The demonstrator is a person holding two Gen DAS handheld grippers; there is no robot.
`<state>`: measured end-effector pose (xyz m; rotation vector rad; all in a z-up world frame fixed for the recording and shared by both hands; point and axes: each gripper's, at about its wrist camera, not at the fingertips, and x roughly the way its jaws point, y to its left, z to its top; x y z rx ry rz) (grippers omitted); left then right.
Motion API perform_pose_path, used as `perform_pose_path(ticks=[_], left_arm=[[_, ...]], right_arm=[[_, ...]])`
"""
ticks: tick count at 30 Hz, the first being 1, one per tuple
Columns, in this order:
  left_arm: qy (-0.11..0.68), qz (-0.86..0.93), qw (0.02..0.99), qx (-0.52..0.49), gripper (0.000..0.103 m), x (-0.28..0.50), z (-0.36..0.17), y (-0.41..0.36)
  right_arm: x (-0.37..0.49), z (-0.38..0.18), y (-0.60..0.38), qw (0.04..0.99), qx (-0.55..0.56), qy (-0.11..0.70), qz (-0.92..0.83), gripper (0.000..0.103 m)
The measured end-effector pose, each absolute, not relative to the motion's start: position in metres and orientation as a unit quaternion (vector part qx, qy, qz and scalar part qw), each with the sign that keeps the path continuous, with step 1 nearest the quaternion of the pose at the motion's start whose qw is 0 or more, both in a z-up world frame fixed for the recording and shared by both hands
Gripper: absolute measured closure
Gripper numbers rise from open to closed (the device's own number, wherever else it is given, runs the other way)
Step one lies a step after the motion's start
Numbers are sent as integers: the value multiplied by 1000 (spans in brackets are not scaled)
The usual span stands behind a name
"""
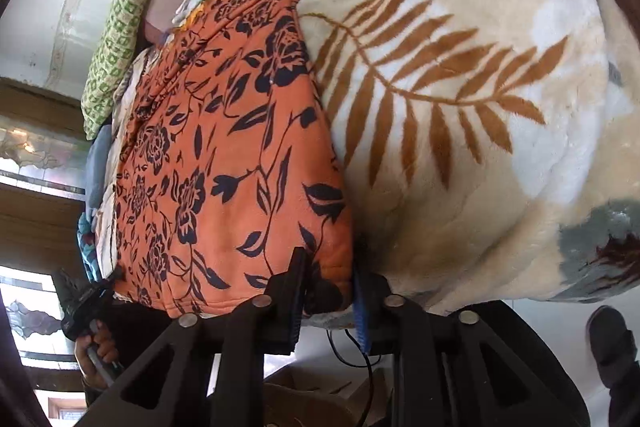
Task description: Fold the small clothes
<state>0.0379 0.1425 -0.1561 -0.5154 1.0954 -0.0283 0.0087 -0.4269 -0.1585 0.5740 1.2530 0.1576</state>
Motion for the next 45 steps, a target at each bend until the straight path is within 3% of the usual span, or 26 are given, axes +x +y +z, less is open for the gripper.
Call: perform_pose_path(ticks=[16,29,35,41,44,45], left_arm=[[396,-46,877,-267,99,73,-50,152],[362,-41,897,-251,98,242,3,144],[388,-18,888,-247,98,344,-23,136],[444,9,860,-250,98,427,-87,125],[476,32,835,-272,96,453,-124,132],[483,39,824,-293,91,457,-135,139]], right_arm=[[24,-61,-446,794,406,414,184,94],[170,-3,-476,812,446,336,169,94],[277,-18,-479,814,432,363,138,94],[367,-85,-486,787,451,414,78,94],[398,-128,-491,763,472,437,67,90],[404,-142,-496,757,481,441,48,85]])
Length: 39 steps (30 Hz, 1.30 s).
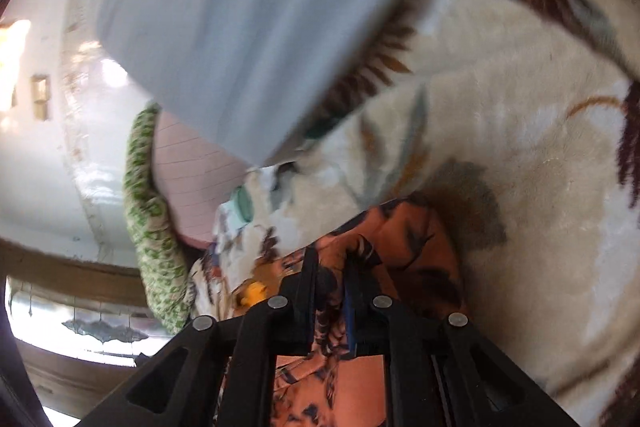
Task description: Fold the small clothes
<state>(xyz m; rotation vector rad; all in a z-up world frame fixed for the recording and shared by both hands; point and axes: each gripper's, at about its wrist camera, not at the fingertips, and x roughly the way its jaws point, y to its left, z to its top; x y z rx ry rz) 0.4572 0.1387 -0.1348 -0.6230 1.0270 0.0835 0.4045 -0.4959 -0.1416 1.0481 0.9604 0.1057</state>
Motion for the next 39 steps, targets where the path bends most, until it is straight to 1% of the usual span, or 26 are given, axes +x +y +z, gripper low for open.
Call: perform_pose_path(ticks=[1,2,3,4,5,8,10,12,13,17,20,22,23,25,26,28,29,30,31,32,33,34,35,37,39], left_arm=[[487,41,814,-314,79,457,-142,145],[487,47,811,-321,64,456,-143,150],[484,62,813,-318,36,452,-141,154],[462,80,826,-312,29,443,-134,160],[441,96,839,-303,29,434,-125,166],[418,95,855,-292,29,415,-102,180],[393,77,869,-289,29,392,-81,181],[377,50,885,-269,29,369,-66,170],[376,29,890,-256,29,357,-62,159],[402,-32,890,-214,29,329,-74,115],[412,-51,895,-165,29,320,-90,85],[417,-51,895,-151,29,318,-100,74],[419,-53,893,-152,29,318,-104,73],[423,-54,890,-164,29,316,-110,75],[422,-57,889,-166,29,314,-111,75],[413,-56,895,-160,29,313,-115,75],[411,-55,896,-157,29,316,-117,77],[411,-54,897,-155,29,320,-119,77],[421,-48,892,-157,29,325,-123,78],[429,-47,887,-165,29,328,-125,79],[428,-51,885,-175,29,329,-125,81],[426,-49,886,-177,29,330,-124,83],[423,-47,888,-172,29,331,-123,84],[412,-48,895,-163,29,331,-118,84],[410,-49,897,-154,29,332,-115,85]], right_arm=[[404,-148,-500,756,491,432,39,80],[402,-152,-505,756,504,416,36,58],[397,-152,-509,758,516,397,38,26],[392,-148,-512,766,509,392,23,19],[384,-140,-516,782,489,385,-4,19],[359,-118,-528,804,479,351,-22,19],[343,-101,-525,814,473,338,-4,19],[336,-90,-502,811,456,363,54,19],[337,-88,-482,803,441,390,92,19],[345,-109,-400,748,413,480,200,19],[357,-129,-357,727,419,500,216,19],[369,-140,-346,720,430,506,203,19],[373,-147,-340,712,435,515,193,22],[384,-156,-328,706,429,533,181,45],[389,-155,-323,706,422,537,189,64],[399,-144,-314,713,413,527,208,64],[414,-135,-318,720,430,498,219,64],[432,-125,-328,735,460,444,226,62],[447,-114,-341,763,475,379,219,53],[459,-118,-350,774,487,369,163,20],[466,-130,-350,759,494,405,127,13],[471,-141,-344,746,479,448,116,13],[465,-141,-337,763,439,458,124,13],[439,-130,-330,804,373,440,146,13],[413,-123,-330,811,355,430,177,13]])
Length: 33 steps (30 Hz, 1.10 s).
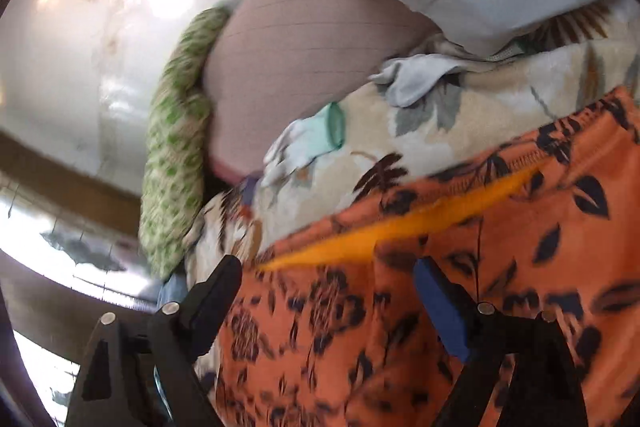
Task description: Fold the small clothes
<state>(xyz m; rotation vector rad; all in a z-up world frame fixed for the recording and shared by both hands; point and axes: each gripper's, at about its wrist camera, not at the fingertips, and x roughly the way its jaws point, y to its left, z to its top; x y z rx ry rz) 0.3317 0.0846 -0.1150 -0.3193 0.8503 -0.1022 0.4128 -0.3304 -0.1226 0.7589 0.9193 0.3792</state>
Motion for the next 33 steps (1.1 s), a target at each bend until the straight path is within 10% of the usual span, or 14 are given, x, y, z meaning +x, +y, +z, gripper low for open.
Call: perform_pose_path(ticks=[10,19,24,29,31,33], left_arm=[[401,-16,909,-115,29,360,-106,84],[428,14,899,-92,29,389,-128,88],[441,34,895,-57,29,399,-149,81],[464,60,880,-76,23,408,-166,90],[459,62,884,-71,23,405,-156,89],[434,50,897,-70,23,396,-140,89]], right_arm=[[359,-105,-390,867,210,445,84,16],[411,-128,-398,870,59,488,29,48],[419,-129,-400,860,70,506,11,95],[420,-153,-429,832,119,540,-47,95],[413,-140,-429,842,131,519,-66,78],[408,-121,-424,856,136,496,-51,33]])
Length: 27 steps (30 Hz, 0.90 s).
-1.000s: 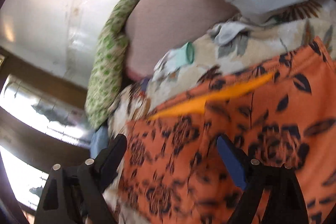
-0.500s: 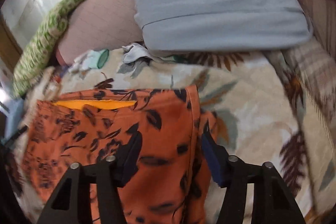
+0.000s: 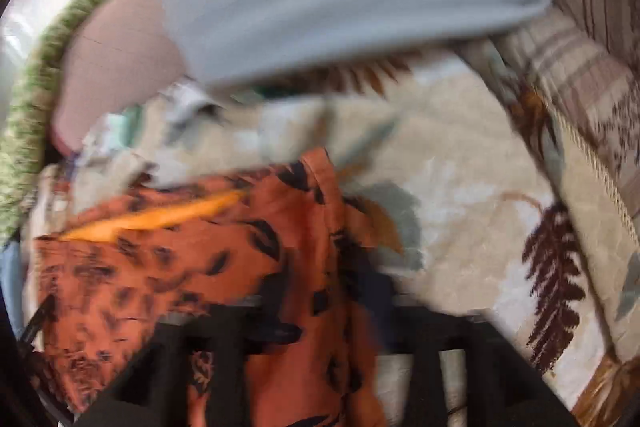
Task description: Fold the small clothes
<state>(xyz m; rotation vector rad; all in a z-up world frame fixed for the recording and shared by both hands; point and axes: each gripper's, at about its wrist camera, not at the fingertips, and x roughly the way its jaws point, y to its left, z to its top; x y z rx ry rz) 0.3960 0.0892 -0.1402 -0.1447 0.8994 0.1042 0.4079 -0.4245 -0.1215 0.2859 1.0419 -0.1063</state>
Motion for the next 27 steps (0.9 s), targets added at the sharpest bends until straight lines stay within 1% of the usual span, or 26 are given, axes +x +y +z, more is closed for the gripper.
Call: perform_pose_path(ticks=[3,5,7,9,11,12,13,14,15,16,17,18,19,21,22,23,24,25,26,27], left_arm=[[396,28,915,-75,23,372,-114,91],[381,12,921,-80,23,350,-103,91],[367,-2,926,-85,23,330,-98,88],[368,-5,927,-77,23,321,-105,84],[410,25,911,-43,23,332,-133,76],[444,54,894,-24,22,342,-151,75],[478,70,875,-34,20,351,-170,80],[470,70,876,-78,20,350,-172,90],[467,77,876,-93,20,348,-166,94],[464,84,877,-97,20,344,-155,95],[452,82,883,-97,20,339,-147,95],[438,76,891,-95,20,334,-138,94],[424,69,898,-92,20,326,-129,93],[401,65,910,-86,20,311,-120,90],[406,67,909,-72,20,308,-123,86],[430,75,898,-46,20,312,-135,81],[468,84,879,-27,19,320,-152,80],[502,83,860,-32,18,326,-169,83],[488,86,865,-77,18,323,-167,93],[486,92,864,-92,18,322,-161,97]], right_arm=[[387,-85,-418,882,164,441,-13,34],[365,-71,-404,880,193,432,44,34],[339,-79,-386,846,250,447,147,34],[321,-95,-373,811,279,463,222,34],[315,-128,-368,786,285,495,235,34],[318,-150,-376,787,273,522,182,43],[322,-178,-399,778,308,534,123,62],[317,-183,-416,770,356,519,101,86],[311,-177,-426,767,388,504,85,84],[304,-162,-426,785,372,491,68,79],[299,-151,-424,800,352,483,62,58],[291,-136,-420,813,334,471,68,32],[283,-126,-417,816,339,459,89,29],[278,-116,-411,817,344,440,141,28],[278,-121,-412,828,326,438,128,28],[284,-133,-416,824,319,457,98,28],[291,-162,-431,797,342,494,59,41],[290,-173,-448,781,389,486,45,51],[287,-168,-453,778,409,475,38,55],[278,-151,-452,788,407,460,41,50]])
